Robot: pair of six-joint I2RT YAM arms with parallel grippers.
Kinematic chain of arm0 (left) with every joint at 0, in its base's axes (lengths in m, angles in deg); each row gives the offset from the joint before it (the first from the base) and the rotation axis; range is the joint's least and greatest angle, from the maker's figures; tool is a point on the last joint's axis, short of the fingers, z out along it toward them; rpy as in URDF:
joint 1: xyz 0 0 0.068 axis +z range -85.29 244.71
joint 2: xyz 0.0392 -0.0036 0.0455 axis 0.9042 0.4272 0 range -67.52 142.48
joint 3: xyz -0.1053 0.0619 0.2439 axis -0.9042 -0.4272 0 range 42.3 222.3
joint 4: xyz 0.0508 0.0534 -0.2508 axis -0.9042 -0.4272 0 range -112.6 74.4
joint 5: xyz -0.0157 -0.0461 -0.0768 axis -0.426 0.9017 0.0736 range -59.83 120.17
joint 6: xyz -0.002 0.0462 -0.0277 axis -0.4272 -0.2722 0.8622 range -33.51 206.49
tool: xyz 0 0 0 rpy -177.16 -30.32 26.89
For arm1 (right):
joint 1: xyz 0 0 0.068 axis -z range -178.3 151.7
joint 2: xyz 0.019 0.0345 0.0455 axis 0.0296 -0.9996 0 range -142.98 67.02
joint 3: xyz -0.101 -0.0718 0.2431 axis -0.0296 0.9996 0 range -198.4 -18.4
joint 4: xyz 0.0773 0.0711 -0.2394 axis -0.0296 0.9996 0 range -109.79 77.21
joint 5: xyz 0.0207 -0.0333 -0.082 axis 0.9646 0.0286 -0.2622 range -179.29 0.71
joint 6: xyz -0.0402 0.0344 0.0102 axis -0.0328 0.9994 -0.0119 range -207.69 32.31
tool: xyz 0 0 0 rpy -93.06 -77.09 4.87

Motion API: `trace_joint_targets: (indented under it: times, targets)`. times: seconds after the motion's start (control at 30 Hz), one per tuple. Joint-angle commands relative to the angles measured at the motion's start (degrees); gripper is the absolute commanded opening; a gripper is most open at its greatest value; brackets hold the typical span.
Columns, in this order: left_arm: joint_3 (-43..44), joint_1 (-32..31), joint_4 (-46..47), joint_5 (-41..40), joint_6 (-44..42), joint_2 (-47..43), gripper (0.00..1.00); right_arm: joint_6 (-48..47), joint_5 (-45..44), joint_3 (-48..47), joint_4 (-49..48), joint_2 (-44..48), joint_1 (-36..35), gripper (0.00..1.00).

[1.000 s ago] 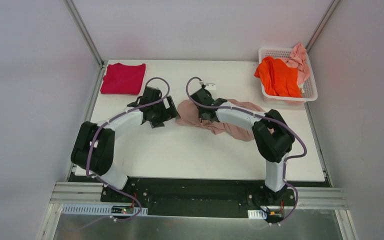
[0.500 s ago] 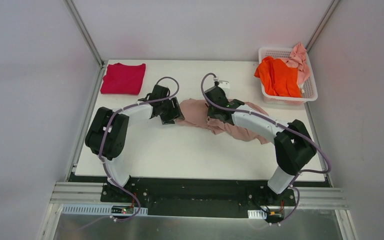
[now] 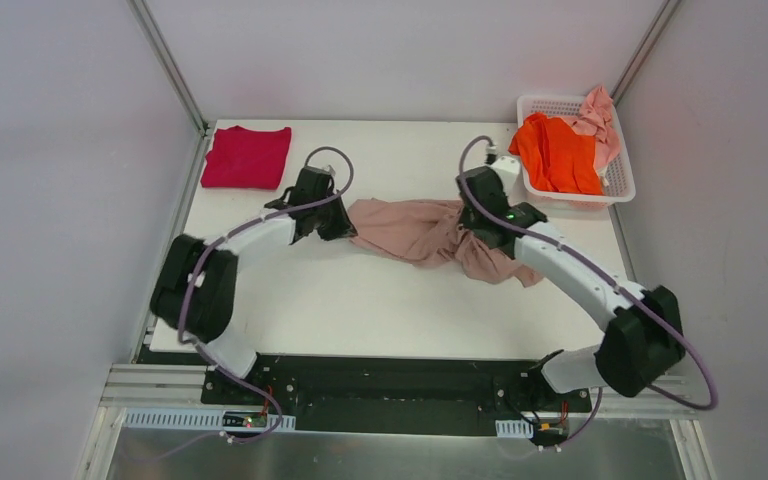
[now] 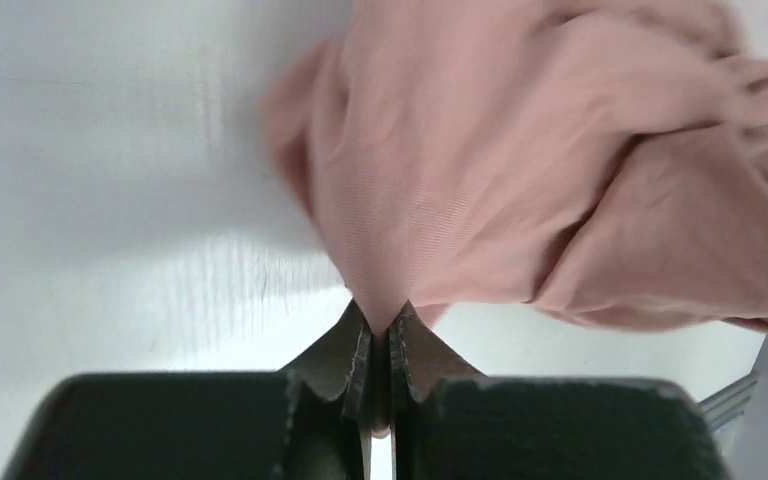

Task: Fold and stack the t-shirts
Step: Flatten out the tshirt

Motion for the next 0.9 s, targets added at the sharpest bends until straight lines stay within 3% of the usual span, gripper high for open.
trace_joint_targets:
  times: [0.0,0.17,0.3,0.6,0.87]
  targets:
    - [-1.0,-0.2,-4.3,-13.9,-4.0,-18.6,0.0,-1.5,-7.5,0.3,3.3,13.2,7.8,0.0]
    - [3.7,0.7,-11.9,-26.0,-7.3,-31.6,0.0,-4.1,-5.2,-4.0,4.2,23.4,20.2,0.0]
    - [12.0,0.9,-17.3,-29.3,-10.5,-38.8,0.0,-7.2,-2.5,-14.4,6.8,26.4,22.5,0.0]
    - [30.5,0.9,-20.1,-14.2,-13.7,-50.3,0.0,-7.1,21.7,-40.5,10.1,29.7,22.5,0.0]
    - [42.8,0.9,-22.7,-3.5,-12.6,-55.1,0.0,-4.9,33.7,-55.2,10.2,32.2,22.5,0.0]
